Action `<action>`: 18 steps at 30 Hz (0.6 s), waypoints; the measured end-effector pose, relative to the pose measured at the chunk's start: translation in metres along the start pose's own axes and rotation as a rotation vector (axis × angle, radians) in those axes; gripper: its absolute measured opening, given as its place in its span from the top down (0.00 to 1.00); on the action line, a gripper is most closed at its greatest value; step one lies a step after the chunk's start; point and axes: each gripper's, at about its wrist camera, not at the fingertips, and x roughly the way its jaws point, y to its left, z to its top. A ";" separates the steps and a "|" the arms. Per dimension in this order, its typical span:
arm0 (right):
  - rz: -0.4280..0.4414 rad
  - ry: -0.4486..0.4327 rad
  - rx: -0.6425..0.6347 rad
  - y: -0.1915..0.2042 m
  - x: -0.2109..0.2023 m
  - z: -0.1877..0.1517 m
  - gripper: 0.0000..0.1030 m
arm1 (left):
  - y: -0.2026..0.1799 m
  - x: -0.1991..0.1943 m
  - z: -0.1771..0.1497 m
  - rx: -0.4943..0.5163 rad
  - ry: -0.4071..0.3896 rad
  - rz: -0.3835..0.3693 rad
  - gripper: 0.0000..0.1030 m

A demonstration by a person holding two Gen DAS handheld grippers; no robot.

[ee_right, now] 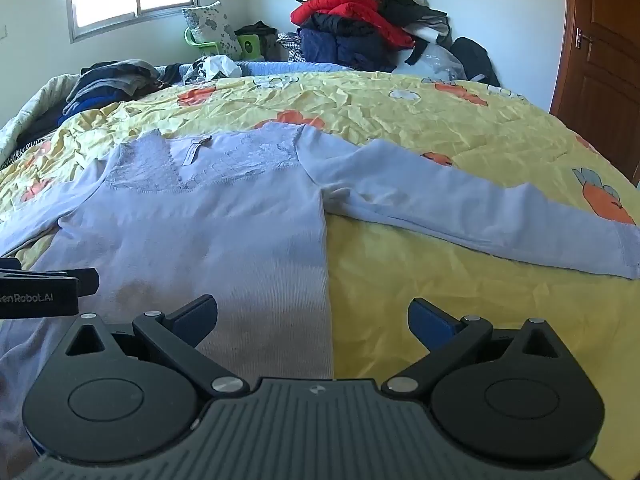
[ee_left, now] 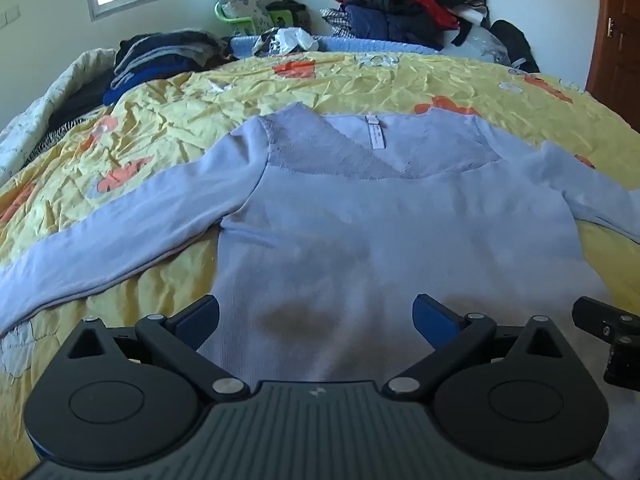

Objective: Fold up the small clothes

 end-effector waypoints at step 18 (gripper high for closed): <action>0.010 -0.003 0.025 -0.007 0.000 0.001 0.00 | -0.007 -0.006 0.001 0.013 -0.001 -0.005 0.00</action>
